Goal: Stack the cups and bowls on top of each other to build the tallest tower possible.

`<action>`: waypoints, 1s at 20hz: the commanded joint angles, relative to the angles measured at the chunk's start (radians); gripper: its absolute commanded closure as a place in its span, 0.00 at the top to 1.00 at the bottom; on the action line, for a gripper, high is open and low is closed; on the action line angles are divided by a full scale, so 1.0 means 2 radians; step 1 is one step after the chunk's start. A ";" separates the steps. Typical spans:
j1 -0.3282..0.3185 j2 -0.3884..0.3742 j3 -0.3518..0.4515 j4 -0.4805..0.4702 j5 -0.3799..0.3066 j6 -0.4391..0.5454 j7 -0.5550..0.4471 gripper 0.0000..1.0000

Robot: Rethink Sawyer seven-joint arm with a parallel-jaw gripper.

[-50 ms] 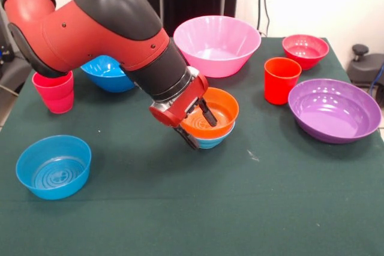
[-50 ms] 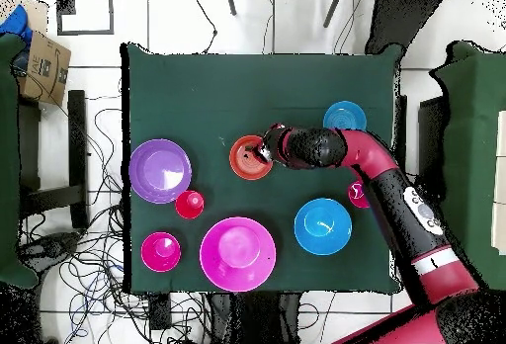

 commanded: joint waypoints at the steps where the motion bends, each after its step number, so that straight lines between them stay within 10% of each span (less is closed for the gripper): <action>1: 0.031 -0.024 -0.019 -0.027 -0.002 0.067 -0.118 1.00; 15: 0.038 -0.178 -0.001 0.020 0.081 0.175 -0.024 1.00; 20: 0.059 -0.185 -0.019 0.026 0.039 0.083 0.001 1.00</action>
